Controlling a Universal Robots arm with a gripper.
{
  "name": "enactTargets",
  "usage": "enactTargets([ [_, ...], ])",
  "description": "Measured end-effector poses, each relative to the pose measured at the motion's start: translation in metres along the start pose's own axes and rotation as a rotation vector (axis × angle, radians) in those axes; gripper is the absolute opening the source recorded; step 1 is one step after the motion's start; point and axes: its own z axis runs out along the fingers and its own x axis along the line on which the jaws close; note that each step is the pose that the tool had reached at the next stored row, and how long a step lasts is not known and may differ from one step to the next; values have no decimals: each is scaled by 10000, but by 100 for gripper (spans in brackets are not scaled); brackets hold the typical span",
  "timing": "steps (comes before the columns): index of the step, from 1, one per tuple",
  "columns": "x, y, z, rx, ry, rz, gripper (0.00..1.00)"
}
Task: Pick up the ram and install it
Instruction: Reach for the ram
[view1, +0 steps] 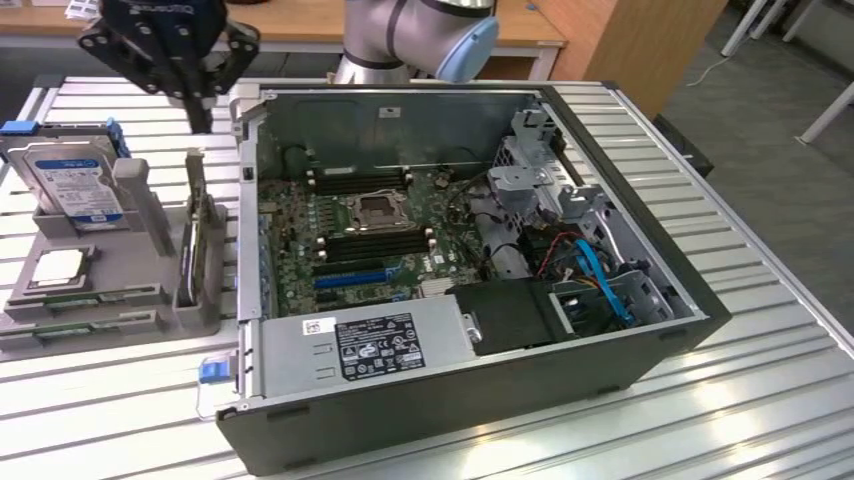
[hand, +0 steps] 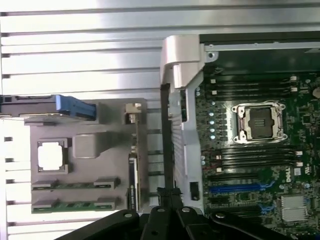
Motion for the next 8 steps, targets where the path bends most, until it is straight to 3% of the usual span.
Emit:
enactTargets([
  [8, 360, -28, 2, 0, 0, 2, 11],
])
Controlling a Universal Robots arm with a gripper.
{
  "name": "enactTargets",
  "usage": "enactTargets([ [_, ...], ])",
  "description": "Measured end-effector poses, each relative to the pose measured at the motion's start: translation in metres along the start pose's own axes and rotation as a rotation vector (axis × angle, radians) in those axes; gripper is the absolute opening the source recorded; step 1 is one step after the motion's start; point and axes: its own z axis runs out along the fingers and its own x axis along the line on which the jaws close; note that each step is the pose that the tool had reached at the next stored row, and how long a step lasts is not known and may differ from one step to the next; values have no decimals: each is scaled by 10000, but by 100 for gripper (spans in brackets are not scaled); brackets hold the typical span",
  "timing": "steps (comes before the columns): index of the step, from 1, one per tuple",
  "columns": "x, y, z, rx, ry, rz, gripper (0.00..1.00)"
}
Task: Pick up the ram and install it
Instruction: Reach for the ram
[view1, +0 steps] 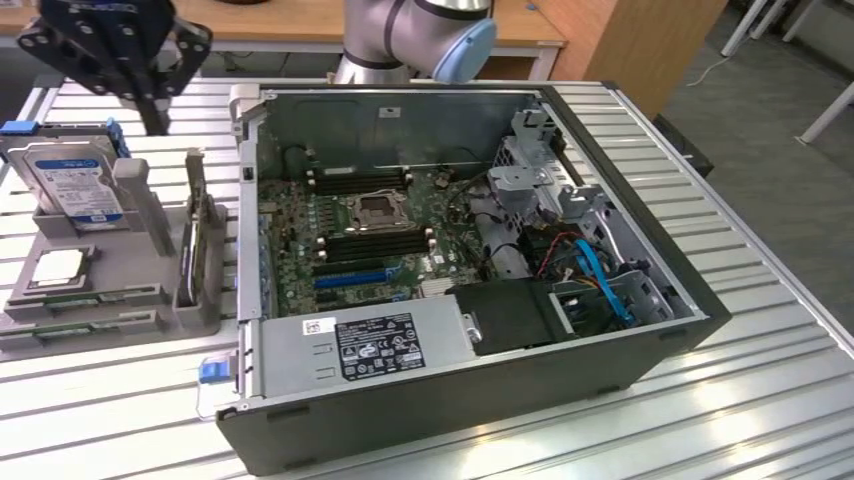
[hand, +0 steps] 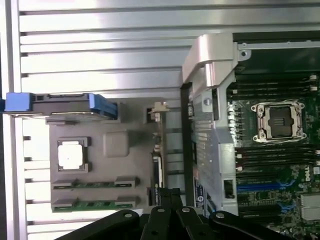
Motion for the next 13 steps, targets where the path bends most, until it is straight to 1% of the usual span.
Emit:
enactTargets([
  [13, 590, -45, 11, 0, 0, -1, 11],
])
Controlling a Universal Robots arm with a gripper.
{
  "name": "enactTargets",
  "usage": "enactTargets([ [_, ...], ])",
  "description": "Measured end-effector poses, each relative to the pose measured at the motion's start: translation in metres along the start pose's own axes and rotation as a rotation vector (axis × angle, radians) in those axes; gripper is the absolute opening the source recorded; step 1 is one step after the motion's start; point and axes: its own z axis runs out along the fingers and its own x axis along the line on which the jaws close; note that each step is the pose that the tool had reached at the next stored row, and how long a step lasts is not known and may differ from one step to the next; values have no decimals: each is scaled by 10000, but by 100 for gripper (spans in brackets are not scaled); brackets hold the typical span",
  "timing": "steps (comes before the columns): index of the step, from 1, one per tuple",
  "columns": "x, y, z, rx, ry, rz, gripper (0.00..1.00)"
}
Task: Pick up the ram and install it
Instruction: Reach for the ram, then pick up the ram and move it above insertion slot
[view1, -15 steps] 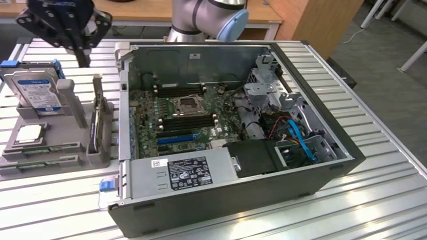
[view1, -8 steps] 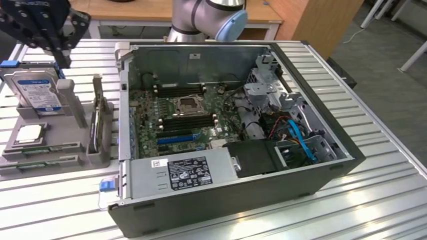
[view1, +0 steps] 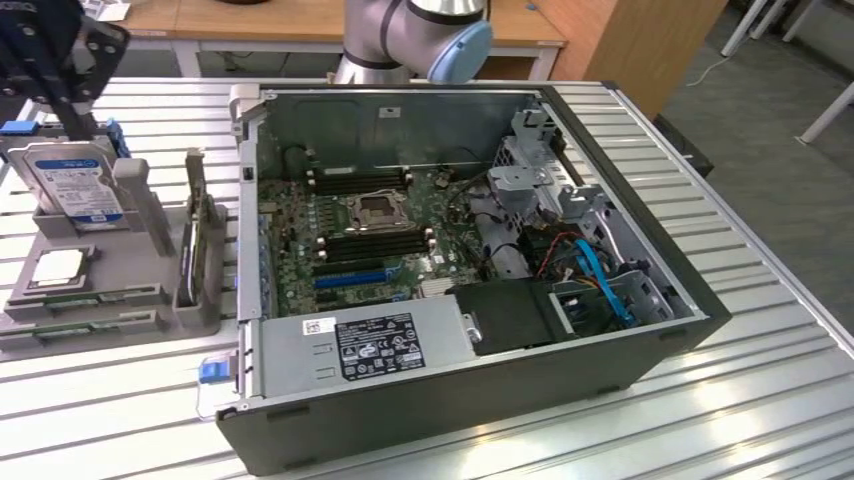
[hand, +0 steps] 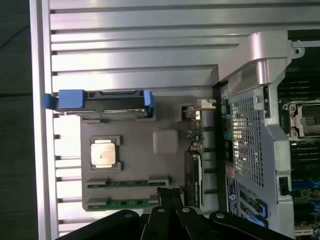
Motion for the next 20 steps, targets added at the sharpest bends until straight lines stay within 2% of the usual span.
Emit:
enactTargets([
  [8, 363, -28, 5, -1, -2, -1, 11],
  [20, 371, -29, 4, 1, 1, 0, 11],
])
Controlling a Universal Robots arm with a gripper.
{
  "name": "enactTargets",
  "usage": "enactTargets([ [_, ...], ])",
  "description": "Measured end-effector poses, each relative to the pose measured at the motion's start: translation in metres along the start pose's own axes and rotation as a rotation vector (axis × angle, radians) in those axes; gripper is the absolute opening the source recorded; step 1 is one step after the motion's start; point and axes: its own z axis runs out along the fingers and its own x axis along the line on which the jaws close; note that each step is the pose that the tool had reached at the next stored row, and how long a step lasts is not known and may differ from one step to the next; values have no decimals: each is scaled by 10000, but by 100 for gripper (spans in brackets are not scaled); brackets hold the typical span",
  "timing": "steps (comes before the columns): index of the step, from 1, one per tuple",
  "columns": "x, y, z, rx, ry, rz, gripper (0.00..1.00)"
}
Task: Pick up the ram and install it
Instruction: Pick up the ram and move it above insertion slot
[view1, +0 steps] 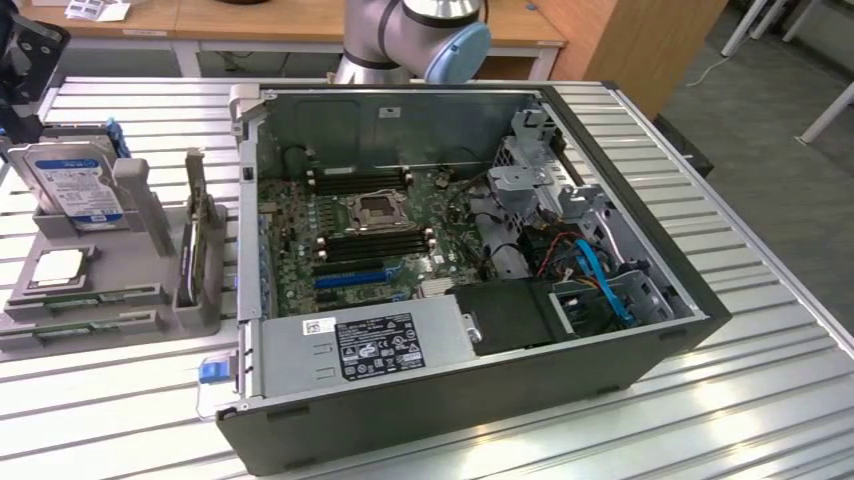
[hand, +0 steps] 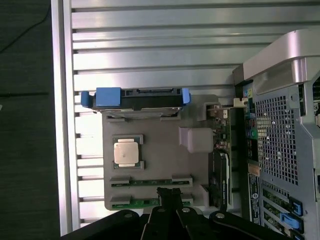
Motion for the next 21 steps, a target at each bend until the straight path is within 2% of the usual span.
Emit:
enactTargets([
  [7, 3, -1, 0, -2, 2, -68, 11],
  [21, 3, -1, 16, -60, 119, -2583, 11],
])
